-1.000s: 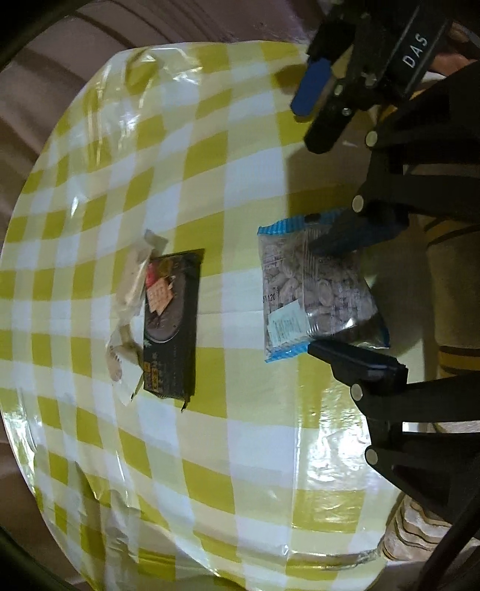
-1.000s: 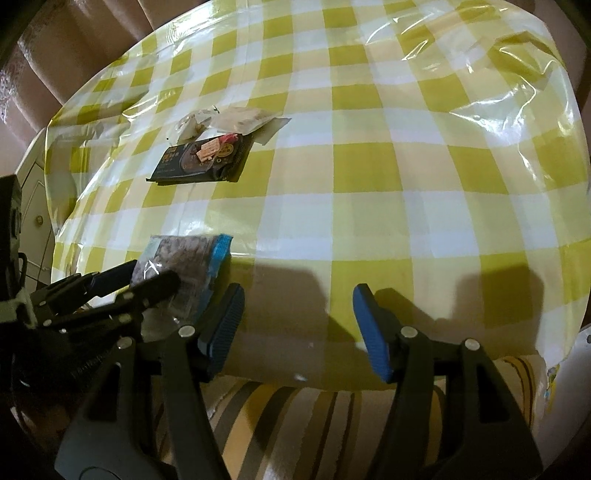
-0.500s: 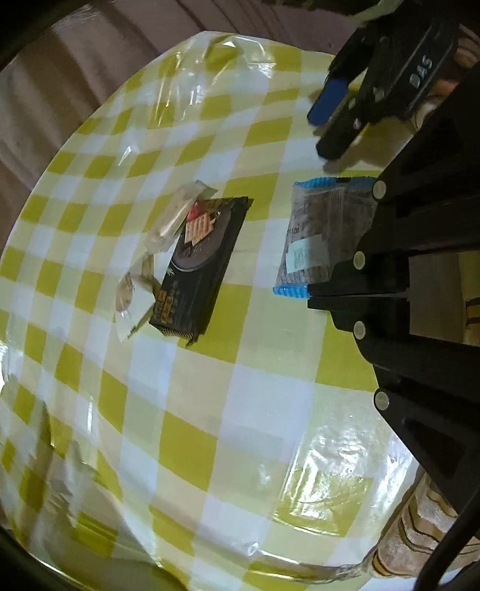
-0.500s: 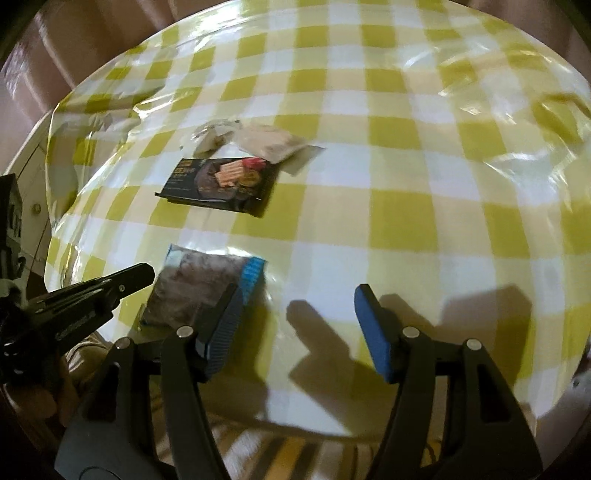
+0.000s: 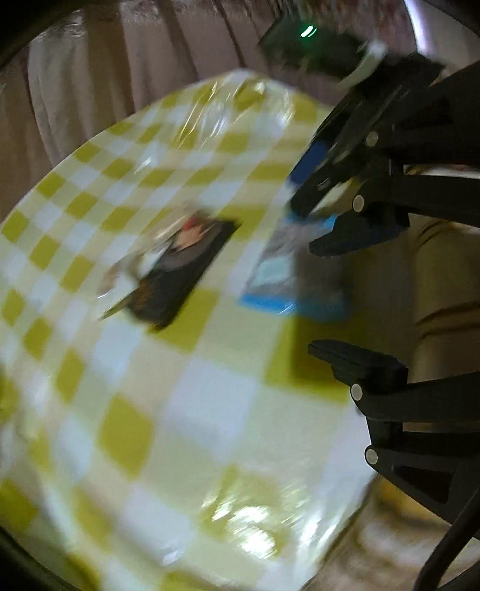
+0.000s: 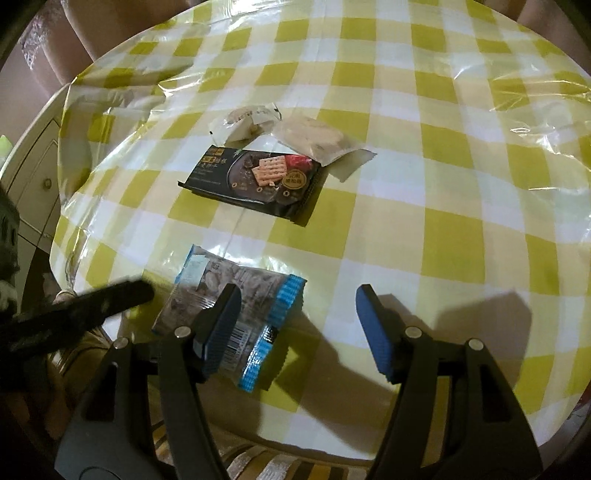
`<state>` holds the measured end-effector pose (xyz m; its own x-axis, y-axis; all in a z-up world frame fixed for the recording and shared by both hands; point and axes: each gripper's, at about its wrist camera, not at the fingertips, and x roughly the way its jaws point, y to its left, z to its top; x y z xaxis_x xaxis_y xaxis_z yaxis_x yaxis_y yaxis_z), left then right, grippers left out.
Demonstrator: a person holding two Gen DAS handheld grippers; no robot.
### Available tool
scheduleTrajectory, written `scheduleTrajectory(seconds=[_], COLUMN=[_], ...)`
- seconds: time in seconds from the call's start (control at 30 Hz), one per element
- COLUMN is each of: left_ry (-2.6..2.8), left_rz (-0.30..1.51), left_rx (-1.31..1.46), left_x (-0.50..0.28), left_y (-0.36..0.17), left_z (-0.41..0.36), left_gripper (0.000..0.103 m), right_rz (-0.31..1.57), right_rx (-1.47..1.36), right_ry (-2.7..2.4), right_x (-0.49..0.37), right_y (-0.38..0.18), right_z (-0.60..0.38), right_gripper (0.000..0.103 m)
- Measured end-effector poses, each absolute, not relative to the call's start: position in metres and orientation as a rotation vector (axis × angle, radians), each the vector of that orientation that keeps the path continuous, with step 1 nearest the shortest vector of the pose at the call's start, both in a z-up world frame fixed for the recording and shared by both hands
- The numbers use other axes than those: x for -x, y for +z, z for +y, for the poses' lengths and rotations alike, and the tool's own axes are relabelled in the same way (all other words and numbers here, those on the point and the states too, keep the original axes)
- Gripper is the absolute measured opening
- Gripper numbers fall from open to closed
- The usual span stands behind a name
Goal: Organize snacks
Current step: 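Lift the blue-edged packet with the left gripper while the right grasps the black cracker box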
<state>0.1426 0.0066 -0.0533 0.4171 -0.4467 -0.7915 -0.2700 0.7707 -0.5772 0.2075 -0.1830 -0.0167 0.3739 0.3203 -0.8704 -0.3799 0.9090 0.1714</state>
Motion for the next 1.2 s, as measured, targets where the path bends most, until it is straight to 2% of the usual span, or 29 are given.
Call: scheduleTrajectory(seconds=[0.3,0.57,0.63,0.77,0.83,1.0,1.03,1.1,1.2], left_ry=[-0.293,-0.225,-0.215,-0.228,-0.228,-0.219,-0.212,-0.171,-0.170], left_rz=[1.266,1.188,1.167,1.109,1.089,1.110,1.107,1.114,1.108], left_rx=[0.700,0.854,0.833,0.894,0.925,0.869,0.825,0.722,0.718], left_x=[-0.158,-0.175,-0.177,-0.186,-0.191,-0.201,-0.202,-0.202,-0.202], left_y=[-0.066,-0.073,-0.069,-0.068,-0.070,-0.072,-0.070,-0.065,-0.066], left_z=[-0.031,-0.002,-0.001,0.008,0.013,0.010,0.006,0.000,0.002], left_gripper=[0.048,0.052,0.054,0.057,0.057,0.057,0.056,0.043,0.033], right_rz=[1.130,1.159,1.156,1.149,1.148,1.132,1.128,1.116,1.116], right_rx=[0.033,0.105,0.129,0.188,0.212,0.289,0.304,0.340,0.316], right_ry=[0.352,0.373,0.387,0.465,0.513,0.674,0.697,0.705,0.697], right_x=[-0.240,-0.238,-0.234,-0.221,-0.216,-0.198,-0.194,-0.190,-0.192], right_y=[-0.025,-0.032,-0.033,-0.033,-0.033,-0.035,-0.036,-0.036,-0.036], right_z=[-0.192,-0.184,-0.180,-0.165,-0.157,-0.128,-0.123,-0.117,-0.120], right_gripper=[0.068,0.068,0.066,0.054,0.053,0.043,0.043,0.043,0.043])
